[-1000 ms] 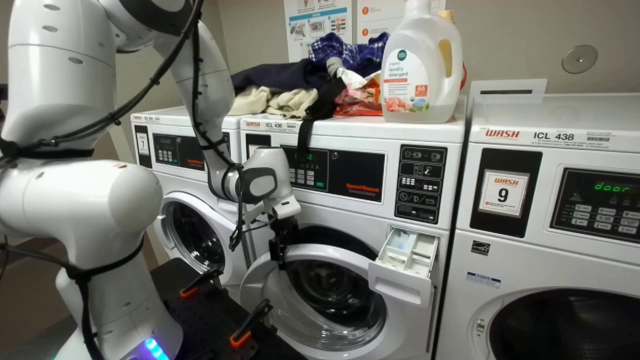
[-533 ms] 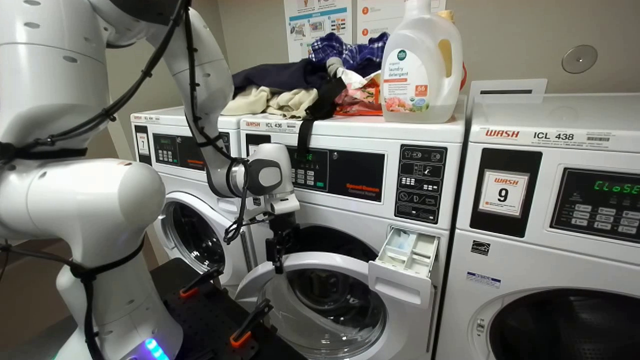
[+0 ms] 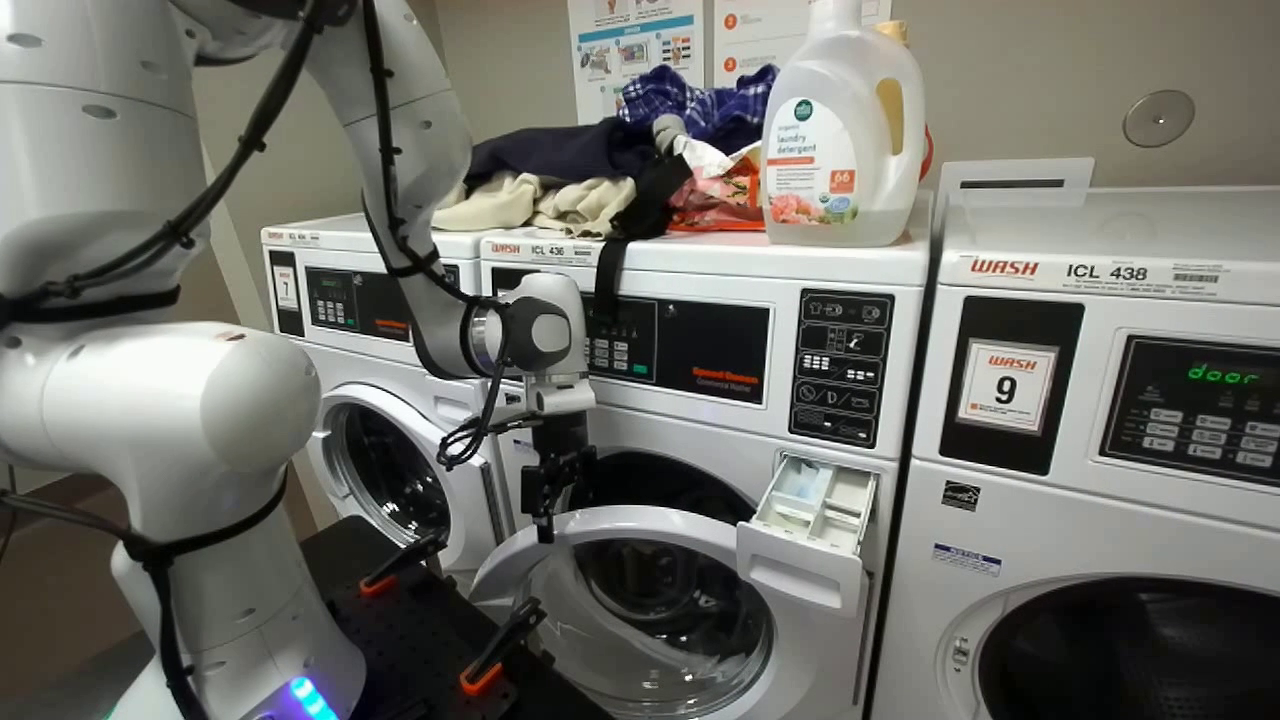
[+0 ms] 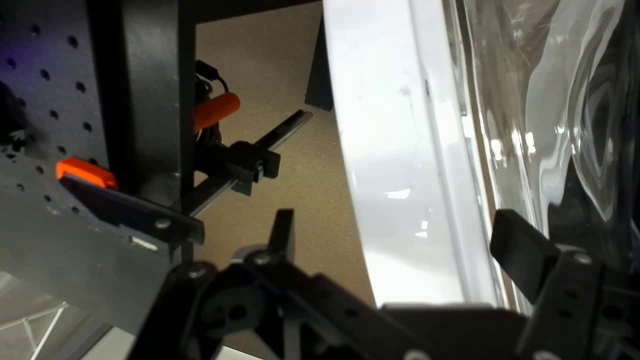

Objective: Open the washing machine door

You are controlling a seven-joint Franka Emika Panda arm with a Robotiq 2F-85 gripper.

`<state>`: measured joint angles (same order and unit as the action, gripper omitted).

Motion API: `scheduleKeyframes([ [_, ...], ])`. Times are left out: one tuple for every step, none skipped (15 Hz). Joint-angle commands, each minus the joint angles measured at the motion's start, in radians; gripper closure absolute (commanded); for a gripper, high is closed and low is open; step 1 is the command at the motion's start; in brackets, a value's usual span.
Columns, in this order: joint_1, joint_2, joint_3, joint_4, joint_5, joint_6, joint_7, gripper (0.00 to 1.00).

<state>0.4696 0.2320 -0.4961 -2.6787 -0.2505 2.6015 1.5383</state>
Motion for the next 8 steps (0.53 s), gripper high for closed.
scheduleKeyframes([
  [-0.144,-0.086,0.132,-0.012,-0.052,-0.068,0.051,0.00],
  [-0.175,-0.102,0.164,-0.019,-0.058,-0.064,0.058,0.00],
  [-0.203,-0.117,0.194,-0.026,-0.059,-0.058,0.057,0.00],
  [-0.226,-0.138,0.220,-0.032,-0.059,-0.057,0.055,0.00],
  [-0.247,-0.145,0.243,-0.040,-0.062,-0.044,0.056,0.00],
  [-0.265,-0.163,0.268,-0.044,-0.058,-0.049,0.053,0.00],
  [-0.281,-0.177,0.289,-0.050,-0.057,-0.049,0.055,0.00],
  [-0.296,-0.192,0.308,-0.057,-0.057,-0.048,0.055,0.00],
])
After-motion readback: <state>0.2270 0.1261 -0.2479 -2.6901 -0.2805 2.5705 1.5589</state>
